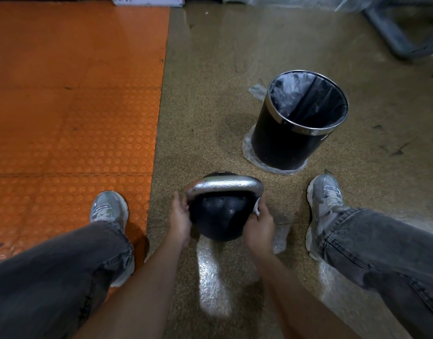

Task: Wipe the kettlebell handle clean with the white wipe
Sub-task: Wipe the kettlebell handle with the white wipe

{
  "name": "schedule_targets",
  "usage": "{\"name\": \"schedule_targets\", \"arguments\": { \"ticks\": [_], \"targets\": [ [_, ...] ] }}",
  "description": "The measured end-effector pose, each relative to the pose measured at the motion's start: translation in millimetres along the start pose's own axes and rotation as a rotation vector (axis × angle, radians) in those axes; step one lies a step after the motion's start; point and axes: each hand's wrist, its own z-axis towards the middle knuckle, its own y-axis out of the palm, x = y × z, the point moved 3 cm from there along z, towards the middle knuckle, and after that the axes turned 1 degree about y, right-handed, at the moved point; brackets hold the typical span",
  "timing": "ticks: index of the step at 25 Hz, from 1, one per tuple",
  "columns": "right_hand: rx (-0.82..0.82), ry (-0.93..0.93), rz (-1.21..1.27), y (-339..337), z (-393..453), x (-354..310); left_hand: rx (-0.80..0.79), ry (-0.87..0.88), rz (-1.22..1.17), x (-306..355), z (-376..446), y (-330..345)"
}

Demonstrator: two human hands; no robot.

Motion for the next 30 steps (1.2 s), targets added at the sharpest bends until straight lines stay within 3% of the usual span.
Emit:
{"name": "schedule_targets", "arguments": {
  "ticks": [10,14,19,27,30],
  "targets": [
    [0.046,0.038,0.034,2.6,2.6,-2.3,-0.040,-0.015,0.026,-4.6,4.8,-2.8],
    [0.008,-0.033,0.002,4.3,-16.1,1.6,-0.034,-0.001,0.027,-5.8,7.0,-3.1],
    [0.074,0.046,0.029,8.9,-3.6,-7.6,-0.029,-0.013,0.025,-7.8,9.9,-6.0],
    [0.106,0.034,-0.079,29.2,-17.4,-14.8,-0.028,-0.017,-0.003,-9.3,13.9,-6.6],
    [0.050,0.020,-0.072,33.4,-33.8,-11.3,-0.015,-0.010,-0.008,-10.7,15.0,-8.1]
  ]
}}
